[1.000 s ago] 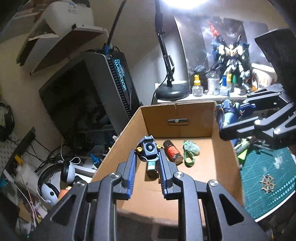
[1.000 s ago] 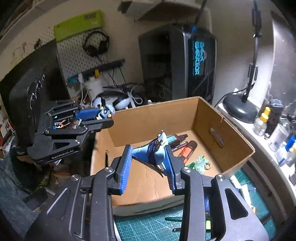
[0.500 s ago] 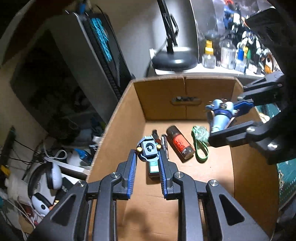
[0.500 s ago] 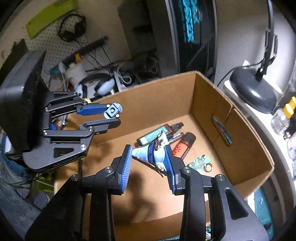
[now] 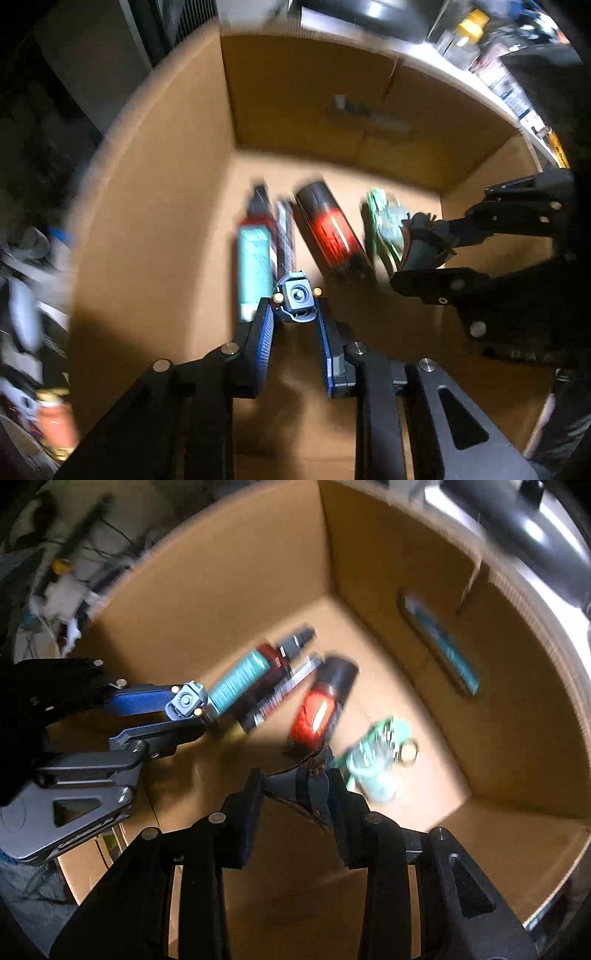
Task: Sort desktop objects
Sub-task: 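Lower both figure pieces into the box and open both tools, then raise both open tools out of the box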
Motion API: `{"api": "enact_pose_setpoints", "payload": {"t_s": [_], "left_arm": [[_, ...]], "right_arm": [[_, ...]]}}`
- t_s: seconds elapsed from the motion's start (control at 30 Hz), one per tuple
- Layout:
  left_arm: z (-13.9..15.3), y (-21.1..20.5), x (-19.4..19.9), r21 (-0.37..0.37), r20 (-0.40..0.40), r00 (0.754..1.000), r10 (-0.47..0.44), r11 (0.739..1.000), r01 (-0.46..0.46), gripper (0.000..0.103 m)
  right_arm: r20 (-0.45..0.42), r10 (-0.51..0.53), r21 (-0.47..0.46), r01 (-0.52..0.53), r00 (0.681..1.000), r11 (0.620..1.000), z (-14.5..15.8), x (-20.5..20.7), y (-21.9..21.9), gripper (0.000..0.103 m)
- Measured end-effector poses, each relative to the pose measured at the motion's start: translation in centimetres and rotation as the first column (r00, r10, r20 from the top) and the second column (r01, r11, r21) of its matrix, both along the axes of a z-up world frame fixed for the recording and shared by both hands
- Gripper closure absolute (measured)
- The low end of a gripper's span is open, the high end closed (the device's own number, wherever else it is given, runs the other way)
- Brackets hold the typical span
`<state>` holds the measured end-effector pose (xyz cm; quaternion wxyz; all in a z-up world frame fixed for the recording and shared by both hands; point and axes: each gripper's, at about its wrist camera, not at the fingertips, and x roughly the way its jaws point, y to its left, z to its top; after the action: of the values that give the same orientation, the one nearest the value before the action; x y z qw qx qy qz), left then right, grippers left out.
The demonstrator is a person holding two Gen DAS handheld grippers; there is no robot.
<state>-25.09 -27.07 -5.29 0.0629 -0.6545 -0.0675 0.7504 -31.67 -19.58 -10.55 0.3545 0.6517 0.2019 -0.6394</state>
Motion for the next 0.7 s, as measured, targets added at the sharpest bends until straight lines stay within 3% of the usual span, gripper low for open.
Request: {"api": "enact_pose_setpoints", "payload": {"t_s": [0.2,0.27,0.37,0.5,0.7], "left_arm": [[-3.2,0.7,-0.7,-0.01,0.135,0.991,-0.017,1.0,0.018,0.08],[-4.0,0.7,-0.6,-0.02,0.17,0.985,-0.009,1.0,0.013,0.079],[-3.8,0.4,-0.3,-0.027,0.168,0.986,0.001,1.0,0.003,0.079],[-3.7,0.3,0.3,-0.025,0.175,0.984,0.008,1.0,-0.004,0.079],[-2.2,0.7,1.8,-0.054,0.144,0.989,0.011,0.999,-0.003,0.077]], "right_arm": [[0.09,0.035,0.19,-0.052,0.995,0.98,-3.5,-0.1,-0.8,0.071],[0.085,0.053,0.237,-0.072,0.995,0.969,-4.1,0.1,-0.9,0.075],[0.079,0.079,0.305,-0.1,0.994,0.947,-5.0,0.4,-1.2,0.076],[0.06,0.088,0.295,-0.102,0.994,0.95,-4.6,0.5,-1.0,0.076],[0.009,0.069,0.199,-0.069,0.998,0.978,-2.6,0.7,-0.3,0.076]]}}
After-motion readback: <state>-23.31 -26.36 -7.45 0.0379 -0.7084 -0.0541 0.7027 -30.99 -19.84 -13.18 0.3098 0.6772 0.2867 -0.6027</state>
